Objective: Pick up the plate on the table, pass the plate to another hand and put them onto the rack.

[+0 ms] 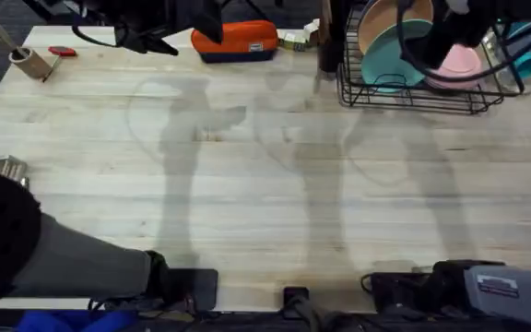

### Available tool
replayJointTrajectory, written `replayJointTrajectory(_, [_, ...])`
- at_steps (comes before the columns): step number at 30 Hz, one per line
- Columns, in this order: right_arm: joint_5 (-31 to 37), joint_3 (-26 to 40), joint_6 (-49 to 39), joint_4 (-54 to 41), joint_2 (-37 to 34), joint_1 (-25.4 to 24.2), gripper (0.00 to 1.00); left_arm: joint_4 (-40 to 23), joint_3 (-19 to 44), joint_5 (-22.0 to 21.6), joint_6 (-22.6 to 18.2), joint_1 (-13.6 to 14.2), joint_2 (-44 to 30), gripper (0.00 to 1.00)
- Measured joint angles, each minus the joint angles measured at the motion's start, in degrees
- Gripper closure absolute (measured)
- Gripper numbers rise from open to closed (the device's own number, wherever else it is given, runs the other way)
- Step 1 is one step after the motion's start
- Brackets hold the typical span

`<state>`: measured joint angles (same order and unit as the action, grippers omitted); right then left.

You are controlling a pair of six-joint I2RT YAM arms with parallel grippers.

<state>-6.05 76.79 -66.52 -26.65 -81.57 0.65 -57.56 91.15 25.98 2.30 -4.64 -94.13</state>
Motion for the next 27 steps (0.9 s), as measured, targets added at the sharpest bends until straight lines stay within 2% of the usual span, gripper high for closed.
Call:
replayJointTrajectory(8, [-0.02,0.0,21.19,-7.08,5.96,0.3,0.006,1.15,0.0,-5.25,-1.53,0.0,0.93,0.005])
replayJointTrajectory(16, [-0.02,0.04,36.77,-16.54,13.76,0.33,0.006,-0.71,0.02,-12.29,-1.92,0.0,10.77,0.006])
replayJointTrajectory(27, [-0.04,0.07,52.52,-21.92,18.31,0.33,0.006,-8.07,0.2,-15.2,-2.34,0.0,19.01,0.006])
